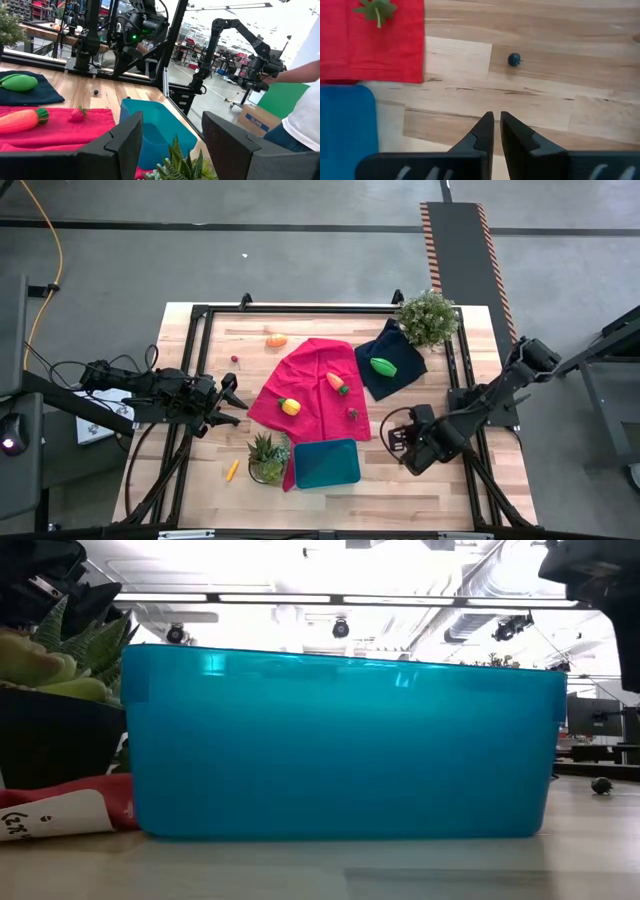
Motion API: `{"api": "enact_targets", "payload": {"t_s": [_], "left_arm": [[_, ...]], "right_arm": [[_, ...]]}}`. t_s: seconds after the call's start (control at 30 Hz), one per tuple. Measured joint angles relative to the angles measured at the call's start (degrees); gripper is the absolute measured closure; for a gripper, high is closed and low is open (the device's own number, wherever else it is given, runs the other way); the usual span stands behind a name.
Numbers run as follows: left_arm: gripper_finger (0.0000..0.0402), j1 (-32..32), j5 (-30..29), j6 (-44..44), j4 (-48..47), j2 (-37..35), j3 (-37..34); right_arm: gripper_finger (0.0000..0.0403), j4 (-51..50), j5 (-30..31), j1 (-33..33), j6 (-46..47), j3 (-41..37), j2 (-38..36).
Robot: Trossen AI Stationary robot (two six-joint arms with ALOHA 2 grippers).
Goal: Pick and placing Produce into tupperware
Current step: Put the top blue berry into the blue bin
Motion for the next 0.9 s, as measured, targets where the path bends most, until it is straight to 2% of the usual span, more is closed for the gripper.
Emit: {"api": "enact_targets", "payload": {"t_s": [0.3,0.7,0.9], "left_arm": [[0.0208,0.0,0.0,0.0,0.0,0.0,0.0],[0.0208,0.0,0.0,0.0,0.0,0.0,0.0],[0.0208,0.0,0.0,0.0,0.0,0.0,0.0]], "right_arm": [[0.0337,0.1,1.2,3.5,3.3,-2.1,0.0],[0.0336,0.0,1.6,2.9,-1.8,-2.1,0.0],[0.0336,0.0,-1.6,1.7,-4.0,-2.1,0.0]]}}
